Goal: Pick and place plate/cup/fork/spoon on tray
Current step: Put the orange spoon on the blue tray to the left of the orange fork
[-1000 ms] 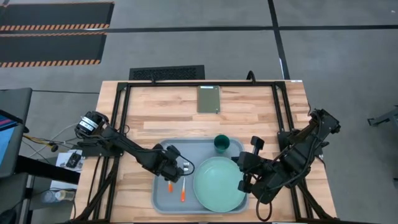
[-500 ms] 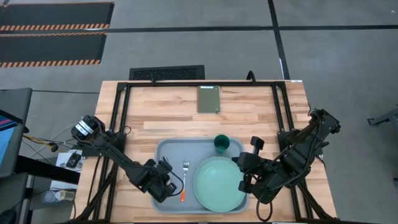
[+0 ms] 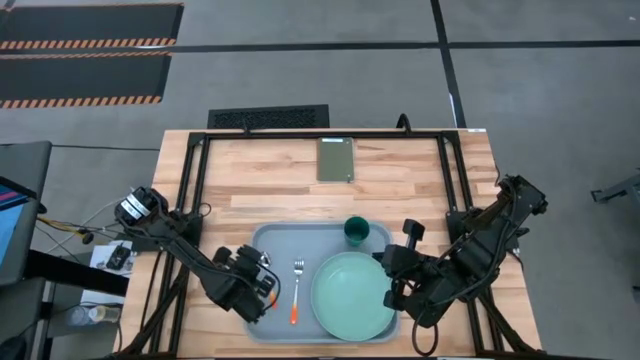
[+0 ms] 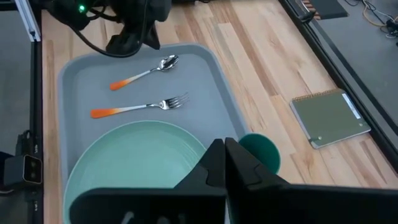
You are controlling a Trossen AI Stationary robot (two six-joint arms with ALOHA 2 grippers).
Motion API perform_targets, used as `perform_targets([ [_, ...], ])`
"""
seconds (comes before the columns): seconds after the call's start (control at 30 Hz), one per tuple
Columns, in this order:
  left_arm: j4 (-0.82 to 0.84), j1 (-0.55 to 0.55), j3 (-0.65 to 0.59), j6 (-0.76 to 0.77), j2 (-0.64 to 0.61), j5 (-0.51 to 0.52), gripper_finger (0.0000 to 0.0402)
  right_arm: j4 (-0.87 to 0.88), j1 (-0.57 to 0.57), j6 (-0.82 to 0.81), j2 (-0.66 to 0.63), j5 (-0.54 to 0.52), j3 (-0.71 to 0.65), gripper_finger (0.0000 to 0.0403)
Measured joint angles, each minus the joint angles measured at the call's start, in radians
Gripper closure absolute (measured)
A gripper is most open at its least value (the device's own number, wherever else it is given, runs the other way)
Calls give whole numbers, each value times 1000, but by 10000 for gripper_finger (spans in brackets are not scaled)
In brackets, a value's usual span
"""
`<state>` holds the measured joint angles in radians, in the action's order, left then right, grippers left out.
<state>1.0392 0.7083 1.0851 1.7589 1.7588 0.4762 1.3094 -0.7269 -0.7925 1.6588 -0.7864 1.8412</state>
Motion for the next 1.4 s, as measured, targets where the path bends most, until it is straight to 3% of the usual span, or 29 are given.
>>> perform_targets([
  [0.67,-72,-101,-98,-24,-1,3,401,0,0,5,0,2,0,394],
  [1.4,-162,-123,-121,-57,-1,8,401,0,0,16,0,2,0,394],
])
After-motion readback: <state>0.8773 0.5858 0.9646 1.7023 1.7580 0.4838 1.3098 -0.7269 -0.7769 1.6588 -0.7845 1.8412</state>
